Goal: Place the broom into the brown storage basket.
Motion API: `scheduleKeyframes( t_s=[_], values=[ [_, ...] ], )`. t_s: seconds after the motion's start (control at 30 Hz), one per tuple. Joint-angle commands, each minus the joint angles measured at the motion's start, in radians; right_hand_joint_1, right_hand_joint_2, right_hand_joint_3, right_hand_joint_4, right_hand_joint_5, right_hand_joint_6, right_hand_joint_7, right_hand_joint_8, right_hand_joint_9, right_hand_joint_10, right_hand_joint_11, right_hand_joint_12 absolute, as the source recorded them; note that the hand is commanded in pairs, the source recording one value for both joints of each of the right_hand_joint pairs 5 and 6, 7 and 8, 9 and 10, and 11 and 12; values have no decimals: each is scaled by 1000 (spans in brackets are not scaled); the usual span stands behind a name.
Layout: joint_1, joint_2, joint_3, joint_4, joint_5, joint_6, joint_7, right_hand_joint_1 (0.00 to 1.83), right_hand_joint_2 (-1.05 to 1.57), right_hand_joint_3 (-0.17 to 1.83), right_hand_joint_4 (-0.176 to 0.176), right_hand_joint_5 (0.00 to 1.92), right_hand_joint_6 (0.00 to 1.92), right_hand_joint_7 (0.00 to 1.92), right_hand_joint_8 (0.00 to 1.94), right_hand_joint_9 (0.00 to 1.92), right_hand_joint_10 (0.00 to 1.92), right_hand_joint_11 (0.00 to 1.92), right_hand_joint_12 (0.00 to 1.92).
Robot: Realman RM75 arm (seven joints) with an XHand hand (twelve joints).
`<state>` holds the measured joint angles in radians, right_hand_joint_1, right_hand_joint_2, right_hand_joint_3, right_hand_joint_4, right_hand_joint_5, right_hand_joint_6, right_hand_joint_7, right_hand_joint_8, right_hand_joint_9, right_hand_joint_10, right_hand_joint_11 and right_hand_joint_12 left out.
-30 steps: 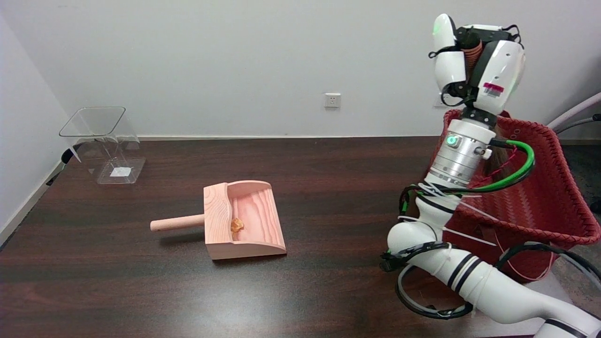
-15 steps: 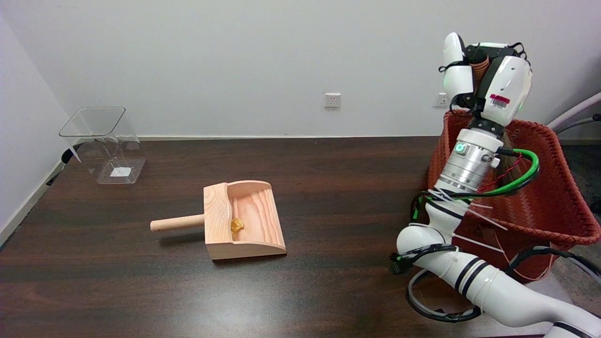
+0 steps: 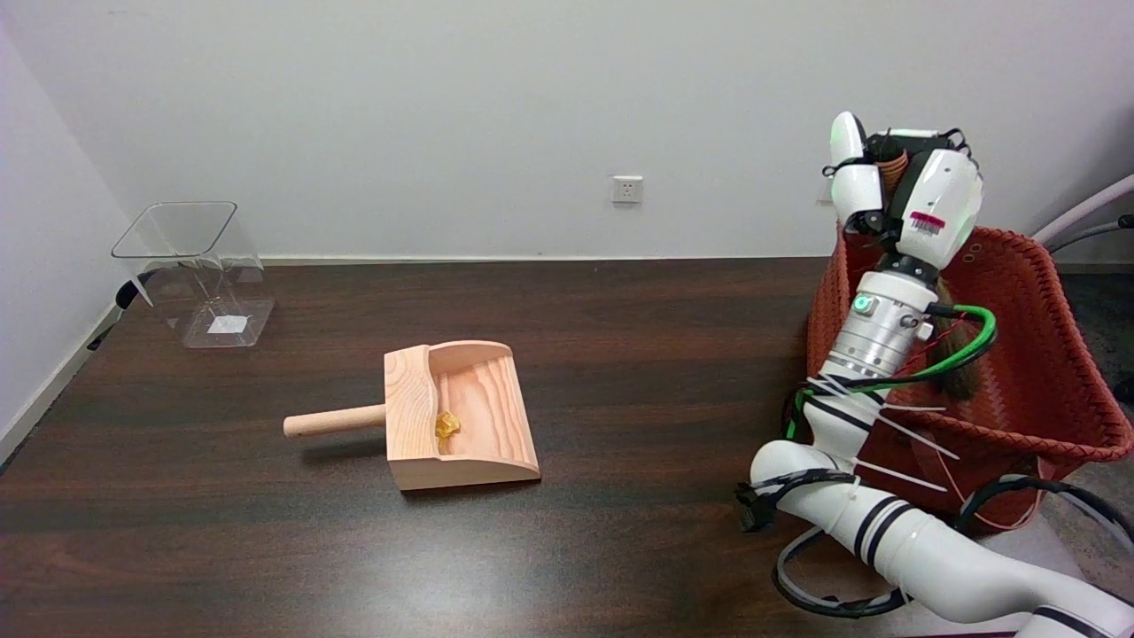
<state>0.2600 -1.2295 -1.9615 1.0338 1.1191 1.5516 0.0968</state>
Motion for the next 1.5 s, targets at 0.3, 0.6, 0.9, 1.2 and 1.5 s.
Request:
scheduleKeyframes(
  t_s=[0.3, 0.6, 0.9, 1.2, 1.5],
  values=[
    [67, -84, -14, -234, 37, 5, 162, 626, 1571, -175, 0, 1920, 1920, 1920, 1920, 1920, 1920, 1920, 1920],
    [98, -97, -41, -264, 40, -11, 170, 620, 1571, -175, 0, 1920, 1920, 1920, 1920, 1920, 1920, 1920, 1920],
    [98, -104, -69, -280, 78, -28, 170, 613, 1571, -175, 0, 1920, 1920, 1920, 1920, 1920, 1920, 1920, 1920],
    [92, -111, -84, -286, 88, -39, 170, 607, 1571, -175, 0, 1920, 1920, 1920, 1920, 1920, 1920, 1920, 1920],
    [91, -111, -84, -269, 81, -35, 171, 578, 1571, -175, 0, 1920, 1920, 1920, 1920, 1920, 1920, 1920, 1920]
  ],
)
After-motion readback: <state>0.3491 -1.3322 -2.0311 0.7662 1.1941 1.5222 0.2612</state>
